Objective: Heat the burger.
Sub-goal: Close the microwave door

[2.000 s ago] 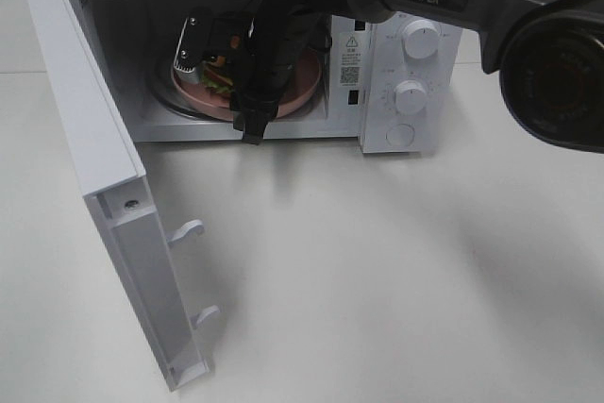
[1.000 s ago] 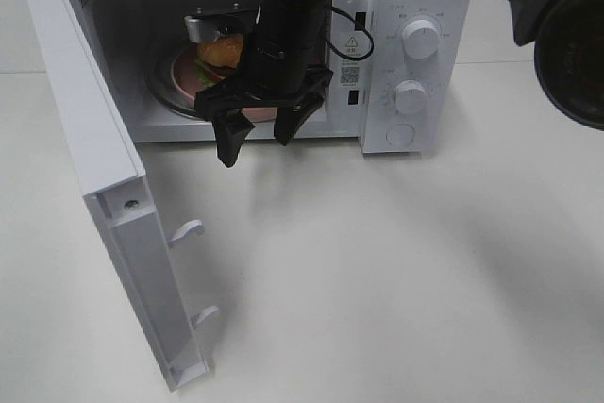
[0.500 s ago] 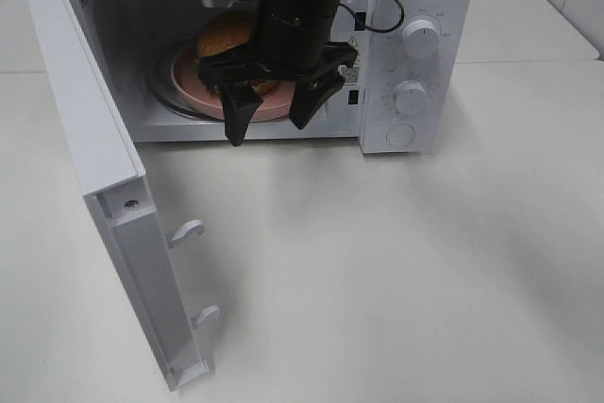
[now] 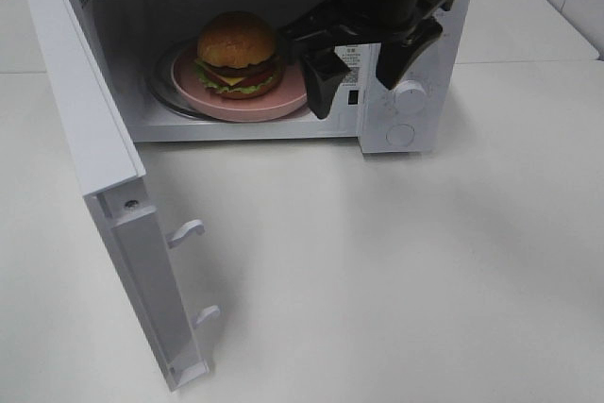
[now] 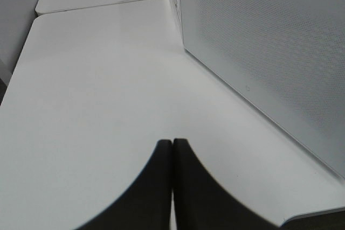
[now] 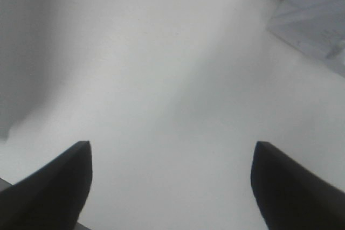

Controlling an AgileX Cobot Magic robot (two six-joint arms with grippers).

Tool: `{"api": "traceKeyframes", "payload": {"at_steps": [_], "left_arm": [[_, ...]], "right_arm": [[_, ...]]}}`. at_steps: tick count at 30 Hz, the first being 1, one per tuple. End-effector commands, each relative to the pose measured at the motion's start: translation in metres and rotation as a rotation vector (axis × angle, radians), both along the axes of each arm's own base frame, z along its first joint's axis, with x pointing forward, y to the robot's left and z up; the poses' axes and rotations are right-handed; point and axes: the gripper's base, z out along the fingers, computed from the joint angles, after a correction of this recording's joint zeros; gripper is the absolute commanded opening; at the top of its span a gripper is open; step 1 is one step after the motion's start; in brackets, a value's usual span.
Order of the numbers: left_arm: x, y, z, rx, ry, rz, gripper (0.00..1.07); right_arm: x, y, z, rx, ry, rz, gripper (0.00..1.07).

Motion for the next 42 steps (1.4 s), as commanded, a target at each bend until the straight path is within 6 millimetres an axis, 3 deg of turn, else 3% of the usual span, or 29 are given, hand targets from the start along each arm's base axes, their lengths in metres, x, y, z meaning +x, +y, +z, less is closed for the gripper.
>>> {"api": "traceKeyframes", "payload": {"at_steps": [1,2,4,5,6,7,9,10,12,14,20,22,23,24,26,28,29,31,32,34,37,39,40,42], "left_arm": [[-0.003,0.000,0.000,-0.006,-0.035,0.004,0.00],[-0.003,0.000,0.000,-0.006,-0.035,0.004,0.00],[-0.003,0.000,0.000,-0.006,-0.035,0.004,0.00],[-0.003,0.000,0.000,-0.006,-0.035,0.004,0.00],[-0.003,0.000,0.000,-0.006,-0.035,0.004,0.00],[-0.003,0.000,0.000,-0.006,-0.035,0.004,0.00],[-0.003,0.000,0.000,-0.006,-0.035,0.004,0.00],[-0.003,0.000,0.000,-0.006,-0.035,0.004,0.00],[-0.003,0.000,0.000,-0.006,-0.035,0.004,0.00],[-0.003,0.000,0.000,-0.006,-0.035,0.004,0.00],[-0.003,0.000,0.000,-0.006,-0.035,0.004,0.00],[-0.003,0.000,0.000,-0.006,-0.035,0.004,0.00],[-0.003,0.000,0.000,-0.006,-0.035,0.004,0.00],[-0.003,0.000,0.000,-0.006,-0.035,0.004,0.00],[-0.003,0.000,0.000,-0.006,-0.035,0.004,0.00],[-0.003,0.000,0.000,-0.006,-0.035,0.004,0.00],[-0.003,0.000,0.000,-0.006,-0.035,0.004,0.00],[-0.003,0.000,0.000,-0.006,-0.035,0.004,0.00],[-0.003,0.000,0.000,-0.006,-0.035,0.004,0.00],[-0.003,0.000,0.000,-0.006,-0.035,0.004,0.00],[-0.003,0.000,0.000,-0.006,-0.035,0.004,0.00],[-0.003,0.000,0.000,-0.006,-0.035,0.004,0.00],[-0.003,0.000,0.000,-0.006,-0.035,0.004,0.00],[-0.003,0.000,0.000,-0.006,-0.035,0.004,0.00]], "right_arm": [[0.002,-0.019,-0.003,-0.049,0.021,-0.073,0.76],[0.005,-0.034,-0.006,-0.054,0.040,-0.130,0.76],[0.005,-0.043,-0.008,-0.059,0.049,-0.153,0.76],[0.005,-0.059,-0.008,-0.066,0.060,-0.191,0.75],[0.005,-0.059,-0.008,-0.066,0.060,-0.191,0.75],[0.005,-0.077,-0.009,-0.071,0.072,-0.234,0.74],[0.004,-0.086,-0.009,-0.071,0.074,-0.255,0.73],[0.002,-0.102,-0.009,-0.068,0.073,-0.295,0.73],[0.001,-0.112,-0.009,-0.066,0.070,-0.319,0.73],[-0.004,-0.136,-0.008,-0.061,0.067,-0.393,0.72],[-0.024,-0.169,-0.004,-0.053,0.062,-0.483,0.72],[-0.042,-0.180,-0.002,-0.051,0.059,-0.507,0.72],[-0.042,-0.180,-0.002,-0.051,0.059,-0.507,0.72],[-0.057,-0.184,0.001,-0.054,0.050,-0.509,0.72],[-0.064,-0.185,0.002,-0.053,0.047,-0.509,0.72],[-0.089,-0.189,0.005,-0.042,0.039,-0.523,0.72],[-0.089,-0.189,0.005,-0.042,0.039,-0.523,0.72],[-0.122,-0.195,0.011,-0.022,-0.002,-0.529,0.72],[-0.122,-0.195,0.011,-0.022,-0.002,-0.529,0.72],[-0.148,-0.199,0.008,-0.010,-0.025,-0.527,0.72],[-0.156,-0.201,0.006,-0.006,-0.032,-0.529,0.72],[-0.188,-0.207,-0.001,0.006,-0.062,-0.528,0.72],[-0.188,-0.207,-0.001,0.006,-0.062,-0.528,0.72],[-0.207,-0.211,-0.009,0.025,-0.109,-0.521,0.72]]}}
